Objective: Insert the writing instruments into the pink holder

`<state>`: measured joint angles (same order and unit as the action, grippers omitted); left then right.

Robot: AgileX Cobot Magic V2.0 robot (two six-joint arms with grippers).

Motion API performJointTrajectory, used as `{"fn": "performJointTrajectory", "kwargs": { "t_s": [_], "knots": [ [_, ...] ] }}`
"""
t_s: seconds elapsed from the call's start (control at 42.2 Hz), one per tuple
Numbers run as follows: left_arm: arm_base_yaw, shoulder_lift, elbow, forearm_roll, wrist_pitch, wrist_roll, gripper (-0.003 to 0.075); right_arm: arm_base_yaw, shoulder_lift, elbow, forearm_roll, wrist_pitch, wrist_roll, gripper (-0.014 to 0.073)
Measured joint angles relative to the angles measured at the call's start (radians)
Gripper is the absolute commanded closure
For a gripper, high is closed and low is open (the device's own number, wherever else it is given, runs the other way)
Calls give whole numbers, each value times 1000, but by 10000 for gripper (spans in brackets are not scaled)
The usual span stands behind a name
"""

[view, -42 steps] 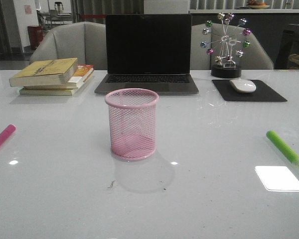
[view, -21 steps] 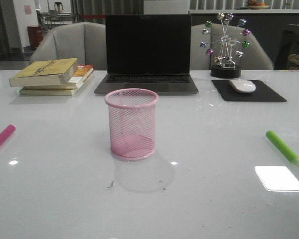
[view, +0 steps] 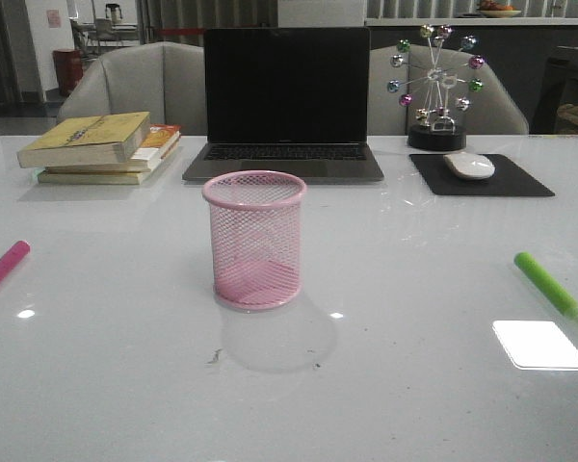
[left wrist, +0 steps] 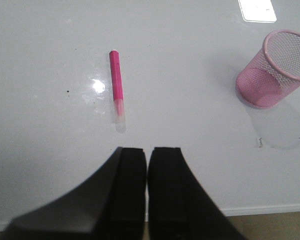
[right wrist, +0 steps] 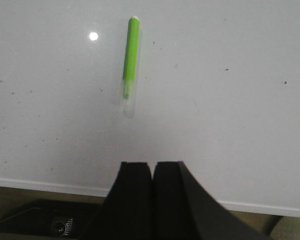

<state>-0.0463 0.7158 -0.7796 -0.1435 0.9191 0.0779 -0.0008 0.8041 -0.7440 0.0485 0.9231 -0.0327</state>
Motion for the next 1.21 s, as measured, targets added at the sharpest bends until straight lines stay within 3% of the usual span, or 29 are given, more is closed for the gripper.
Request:
{"fn": "performJointTrajectory", "kwargs": {
  "t_s": [0.095,0.19,0.426,0.64,0.948,1.208],
  "knots": [
    [0,11,0,9,0,0,173,0,39,0,0,-2,0,134],
    [0,14,0,24,-2,8,129,0,80,0,0,-15,0,61],
    [-149,15,0,32,-13,35,179,0,233,-5,38,-79,-2,75],
    [-283,15,0,30,-13,41,227,4,446,-105,111,-87,-43,75],
    [-305,15,0,30,-13,41,237,91,784,-329,64,-81,-56,75],
    [-305,15,0,30,-13,42,237,105,995,-502,-49,-80,33,75]
  ]
}}
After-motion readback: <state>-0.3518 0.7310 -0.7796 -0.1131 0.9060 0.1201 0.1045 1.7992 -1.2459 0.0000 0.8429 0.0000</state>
